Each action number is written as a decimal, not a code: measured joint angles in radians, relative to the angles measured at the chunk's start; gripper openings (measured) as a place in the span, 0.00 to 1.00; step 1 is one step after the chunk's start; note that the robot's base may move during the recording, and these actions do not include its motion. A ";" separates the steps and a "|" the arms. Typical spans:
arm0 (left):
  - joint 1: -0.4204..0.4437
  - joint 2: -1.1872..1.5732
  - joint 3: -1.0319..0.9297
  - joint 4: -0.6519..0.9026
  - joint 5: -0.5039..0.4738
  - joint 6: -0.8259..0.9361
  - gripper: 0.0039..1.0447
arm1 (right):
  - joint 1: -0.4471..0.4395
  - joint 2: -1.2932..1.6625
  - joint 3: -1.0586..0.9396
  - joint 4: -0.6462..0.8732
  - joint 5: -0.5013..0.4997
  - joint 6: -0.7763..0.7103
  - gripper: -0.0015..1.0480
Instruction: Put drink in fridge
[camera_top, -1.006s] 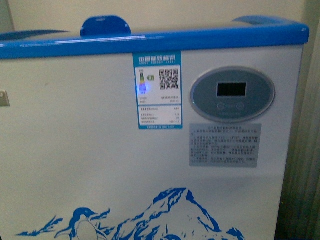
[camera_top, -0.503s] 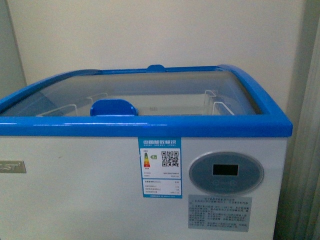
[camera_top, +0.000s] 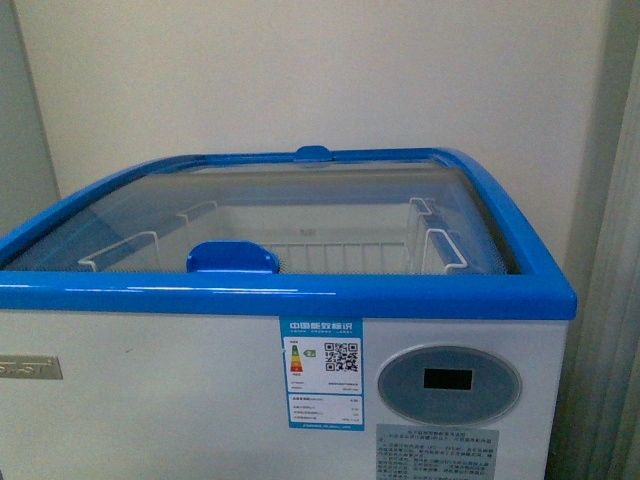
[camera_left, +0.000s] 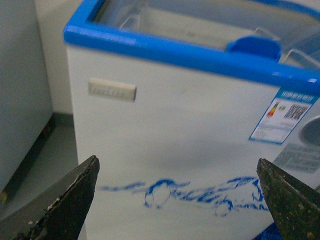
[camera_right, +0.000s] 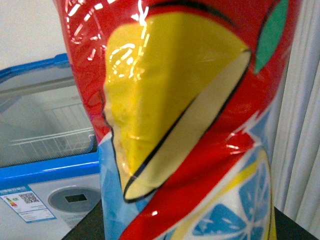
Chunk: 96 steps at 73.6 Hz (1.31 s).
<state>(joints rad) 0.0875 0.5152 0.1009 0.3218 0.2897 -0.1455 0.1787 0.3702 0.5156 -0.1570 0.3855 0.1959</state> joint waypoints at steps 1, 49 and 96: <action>0.000 0.056 0.016 0.063 0.013 0.010 0.92 | 0.000 0.000 0.000 0.000 0.000 0.000 0.39; -0.164 1.013 0.844 0.151 0.472 0.931 0.92 | 0.000 0.000 0.000 0.000 0.000 0.000 0.39; -0.227 1.274 1.163 -0.090 0.408 1.287 0.92 | 0.000 0.000 0.000 0.000 0.000 0.000 0.39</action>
<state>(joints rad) -0.1398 1.7889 1.2640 0.2314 0.6975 1.1419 0.1787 0.3702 0.5156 -0.1570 0.3851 0.1959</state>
